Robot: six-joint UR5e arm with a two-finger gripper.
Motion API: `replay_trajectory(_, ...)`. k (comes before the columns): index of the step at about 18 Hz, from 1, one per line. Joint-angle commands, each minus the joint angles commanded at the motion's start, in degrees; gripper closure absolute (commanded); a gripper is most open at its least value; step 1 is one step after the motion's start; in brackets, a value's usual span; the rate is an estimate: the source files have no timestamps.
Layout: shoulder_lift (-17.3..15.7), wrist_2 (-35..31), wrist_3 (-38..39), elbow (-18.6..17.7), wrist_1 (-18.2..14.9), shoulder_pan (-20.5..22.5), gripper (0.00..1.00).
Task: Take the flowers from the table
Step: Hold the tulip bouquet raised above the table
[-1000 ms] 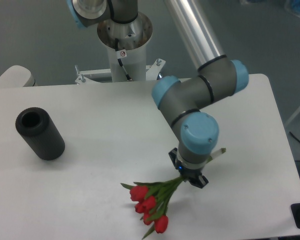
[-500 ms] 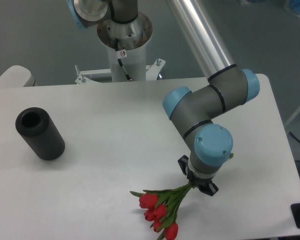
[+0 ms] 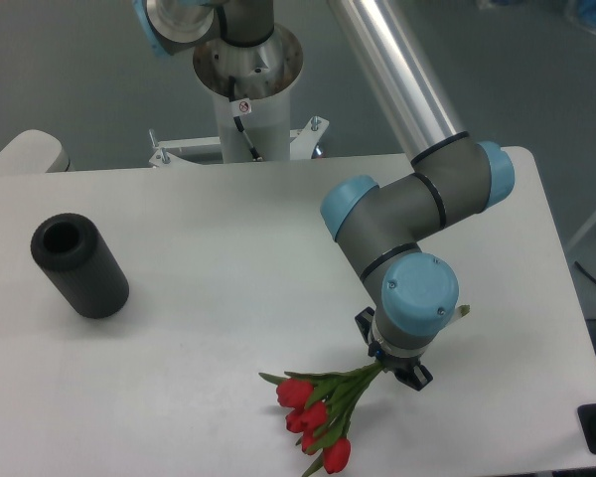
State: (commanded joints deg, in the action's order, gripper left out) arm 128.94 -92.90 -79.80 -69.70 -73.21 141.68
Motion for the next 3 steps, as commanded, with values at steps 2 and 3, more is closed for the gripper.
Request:
replay_trajectory(2,0.0,0.1,0.0,0.0,0.0,0.0,0.98)
replay_trajectory(3,0.0,0.1,0.0,0.0,0.0,0.0,0.98)
